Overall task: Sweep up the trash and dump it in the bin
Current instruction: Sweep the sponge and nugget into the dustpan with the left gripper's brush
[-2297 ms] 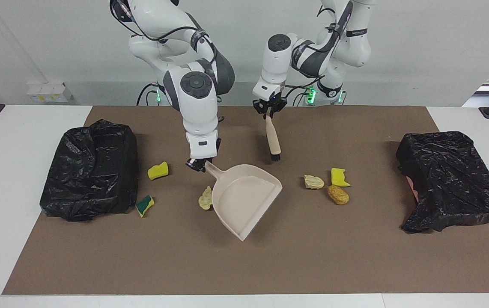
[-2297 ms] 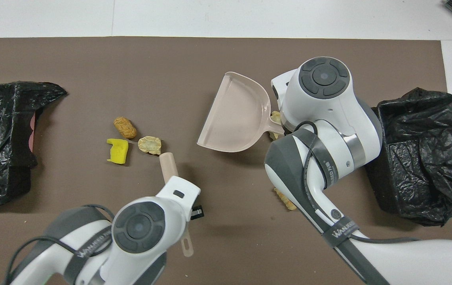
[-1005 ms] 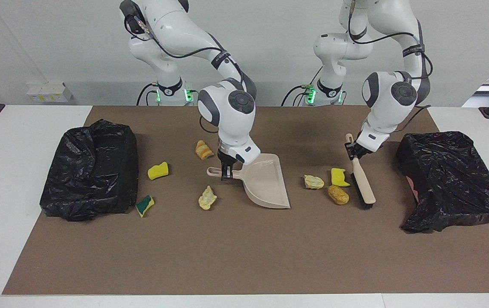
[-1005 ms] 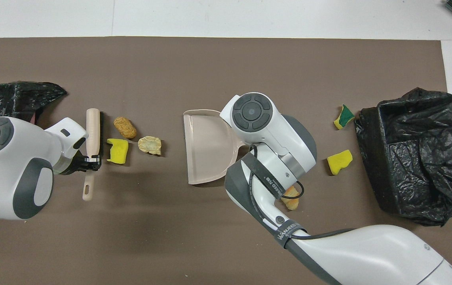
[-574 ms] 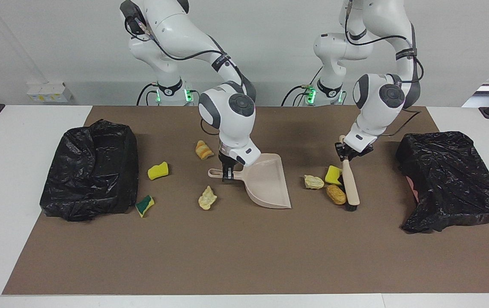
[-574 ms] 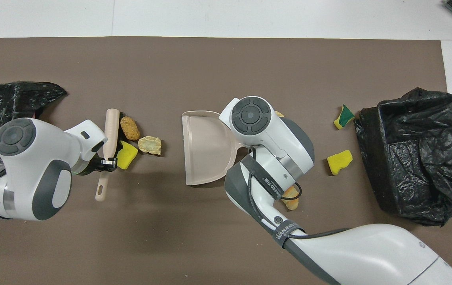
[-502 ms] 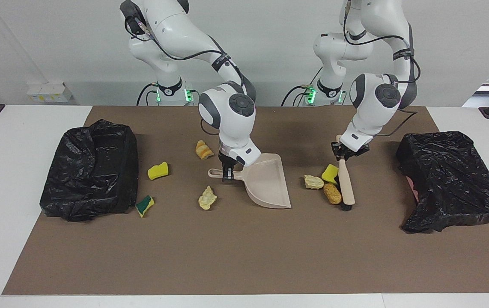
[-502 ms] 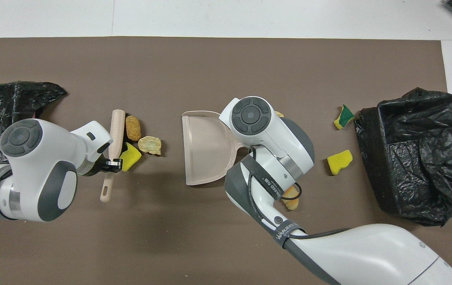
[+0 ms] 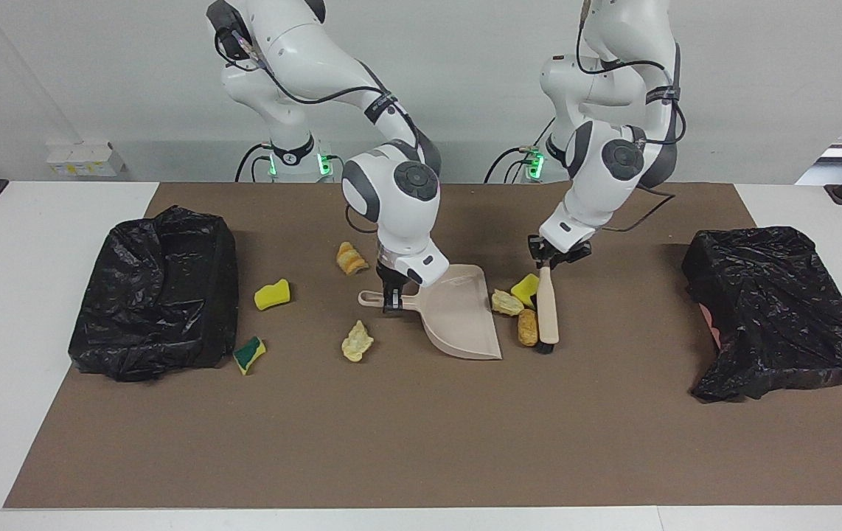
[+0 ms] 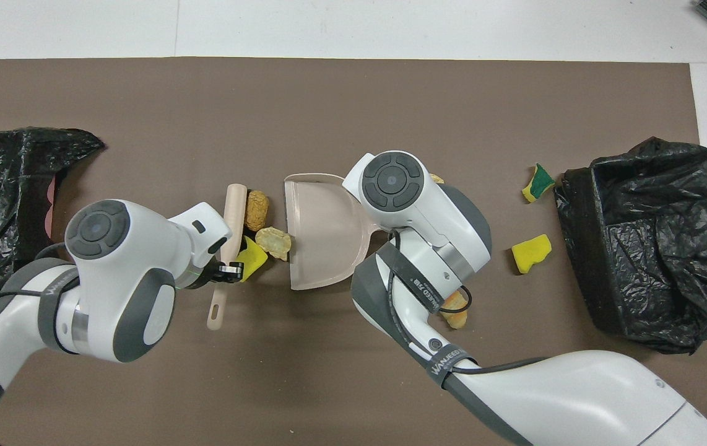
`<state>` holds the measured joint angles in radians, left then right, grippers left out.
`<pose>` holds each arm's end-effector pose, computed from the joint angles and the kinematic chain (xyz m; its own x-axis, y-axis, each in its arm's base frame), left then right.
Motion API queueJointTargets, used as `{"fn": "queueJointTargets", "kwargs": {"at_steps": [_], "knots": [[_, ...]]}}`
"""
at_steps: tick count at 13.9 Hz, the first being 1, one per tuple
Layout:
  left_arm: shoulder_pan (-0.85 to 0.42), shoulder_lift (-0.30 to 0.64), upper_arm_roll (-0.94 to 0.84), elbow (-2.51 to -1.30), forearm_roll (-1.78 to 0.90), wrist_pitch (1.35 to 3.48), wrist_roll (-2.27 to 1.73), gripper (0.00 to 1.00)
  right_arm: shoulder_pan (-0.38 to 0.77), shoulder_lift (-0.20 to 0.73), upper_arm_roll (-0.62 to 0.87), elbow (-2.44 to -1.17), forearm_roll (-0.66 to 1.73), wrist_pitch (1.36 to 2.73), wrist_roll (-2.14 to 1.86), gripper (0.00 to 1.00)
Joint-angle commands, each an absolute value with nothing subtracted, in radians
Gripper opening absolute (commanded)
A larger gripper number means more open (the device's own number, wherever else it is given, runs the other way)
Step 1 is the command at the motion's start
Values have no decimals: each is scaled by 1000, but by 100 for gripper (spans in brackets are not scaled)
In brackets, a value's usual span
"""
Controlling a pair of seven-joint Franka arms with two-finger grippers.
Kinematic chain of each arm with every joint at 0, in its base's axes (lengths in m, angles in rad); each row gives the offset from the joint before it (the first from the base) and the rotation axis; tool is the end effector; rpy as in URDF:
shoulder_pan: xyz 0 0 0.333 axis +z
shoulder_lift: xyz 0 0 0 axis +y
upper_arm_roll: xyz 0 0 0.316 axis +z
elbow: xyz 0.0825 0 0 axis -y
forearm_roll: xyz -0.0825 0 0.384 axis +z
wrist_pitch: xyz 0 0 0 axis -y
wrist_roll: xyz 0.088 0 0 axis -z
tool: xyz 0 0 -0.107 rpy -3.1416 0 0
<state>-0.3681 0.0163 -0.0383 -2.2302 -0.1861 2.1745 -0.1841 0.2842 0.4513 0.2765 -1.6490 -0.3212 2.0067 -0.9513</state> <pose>0.4743 -0.2118 0.3593 0.9876 -0.1168 -0.1048 -0.1031 -0.9864 0.1280 0.5825 0.3196 0.3541 -0.0627 0.9822 -0.1771 0.9973 0.0685 0.0271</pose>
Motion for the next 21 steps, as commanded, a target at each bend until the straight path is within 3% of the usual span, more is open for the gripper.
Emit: {"fn": "queueJointTargets", "kwargs": {"at_steps": [1, 6, 10, 13, 16, 21], "knots": [[-463, -3, -25, -2241, -268, 2203, -239, 0, 284, 446, 282, -1666, -334, 2023, -919, 0], [-595, 5, -21, -2203, -342, 2247, -408, 0, 284, 446, 282, -1664, -334, 2023, -919, 0], [-513, 0, -12, -2184, -331, 2227, -394, 0, 276, 448, 282, -1658, -337, 2029, -919, 0], [-424, -55, -12, -2158, -325, 2123, -396, 0, 268, 449, 282, -1654, -339, 2045, -928, 0], [-431, -123, -14, -2213, -240, 2036, -463, 0, 253, 449, 282, -1651, -331, 2060, -936, 0], [-541, -261, -67, -2404, -184, 2065, -621, 0, 123, 381, 296, -1652, -234, 2042, -1058, 0]]}}
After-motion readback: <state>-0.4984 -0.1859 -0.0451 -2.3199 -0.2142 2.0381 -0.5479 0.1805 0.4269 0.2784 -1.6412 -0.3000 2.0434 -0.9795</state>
